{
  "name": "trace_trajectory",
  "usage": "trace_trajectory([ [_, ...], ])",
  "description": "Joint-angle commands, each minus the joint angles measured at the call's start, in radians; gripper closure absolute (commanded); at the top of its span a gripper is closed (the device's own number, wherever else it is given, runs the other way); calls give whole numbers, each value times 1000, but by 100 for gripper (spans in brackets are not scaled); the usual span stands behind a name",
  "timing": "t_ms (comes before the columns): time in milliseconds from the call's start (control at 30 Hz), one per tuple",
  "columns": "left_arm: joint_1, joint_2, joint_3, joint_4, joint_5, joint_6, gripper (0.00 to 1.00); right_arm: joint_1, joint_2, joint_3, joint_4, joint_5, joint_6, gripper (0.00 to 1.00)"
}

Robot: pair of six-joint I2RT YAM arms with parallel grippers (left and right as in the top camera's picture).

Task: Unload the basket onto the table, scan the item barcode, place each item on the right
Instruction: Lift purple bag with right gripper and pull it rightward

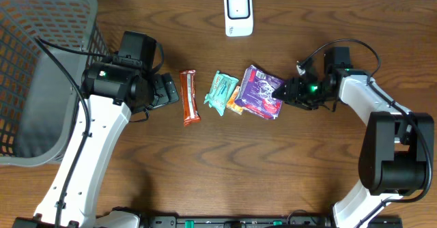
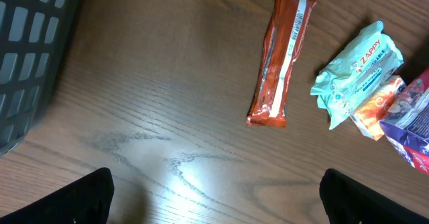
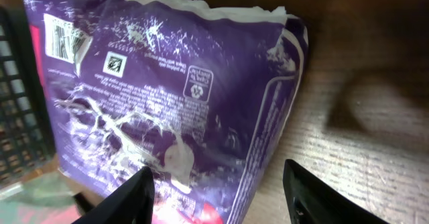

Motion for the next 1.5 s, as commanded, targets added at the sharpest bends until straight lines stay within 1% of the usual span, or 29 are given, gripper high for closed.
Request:
trace_trajectory([
  [0,3,-5,7,-4,-9,-13,2,38,-21,-11,23,32,12,48],
  [133,3,-5,7,-4,-9,-13,2,66,-21,-19,74,31,12,57],
  [200,3,-5,7,-4,-9,-13,2,74,-21,-19,88,14,12,67],
  [267,3,-5,7,-4,-9,-13,2,80,-21,-19,87,14,20,74],
  [333,3,-5,7,-4,-9,-13,2,86,-21,-19,82,18,19,76],
  [367,3,-5,7,-4,-9,-13,2,90,-21,-21,82,22,19,79],
  [400,3,-5,7,-4,-9,-13,2,93,-21,-22,83,28,19,83],
  [433,3,-5,7,-4,-9,-13,2,97,-21,-22,83,38,19,92],
  [467,3,-5,7,-4,-9,-13,2,103,-21,-22,84,49,19,99],
  [567,3,-5,7,-4,-9,-13,2,108,-28,-13,86,50,19,99],
  [633,3,-5,7,-4,-9,-13,2,101,-50,13,58,76,19,99],
  [700,3,-5,7,-4,-9,-13,2,95,-87,61,-4,166,20,99],
  [800,3,-5,7,-4,-9,-13,2,103,-155,171,-139,380,19,99],
  [833,3,-5,7,-4,-9,-13,2,111,-188,231,-208,507,19,99],
  [867,3,-5,7,-4,-9,-13,2,117,-207,267,-252,592,19,99],
  [967,3,-5,7,-4,-9,-13,2,137,-244,327,-344,806,19,98],
  [1033,3,-5,7,-4,-9,-13,2,145,-254,329,-372,875,20,99],
  [1100,3,-5,7,-4,-9,-13,2,145,-249,323,-401,812,56,99],
  [1133,3,-5,7,-4,-9,-13,2,144,-244,307,-401,735,73,98],
  [1167,3,-5,7,-4,-9,-13,2,143,-234,266,-368,609,72,69],
  [1200,3,-5,7,-4,-9,-13,2,142,-227,241,-341,552,72,51],
  [1233,3,-5,7,-4,-9,-13,2,142,-215,209,-301,492,72,40],
  [1267,3,-5,7,-4,-9,-13,2,142,-202,177,-257,436,72,36],
  [1300,3,-5,7,-4,-9,-13,2,142,-188,147,-214,391,72,36],
  [1367,3,-5,7,-4,-9,-13,2,142,-149,72,-91,272,71,37],
  [1467,3,-5,7,-4,-9,-13,2,142,-88,12,19,145,72,40],
])
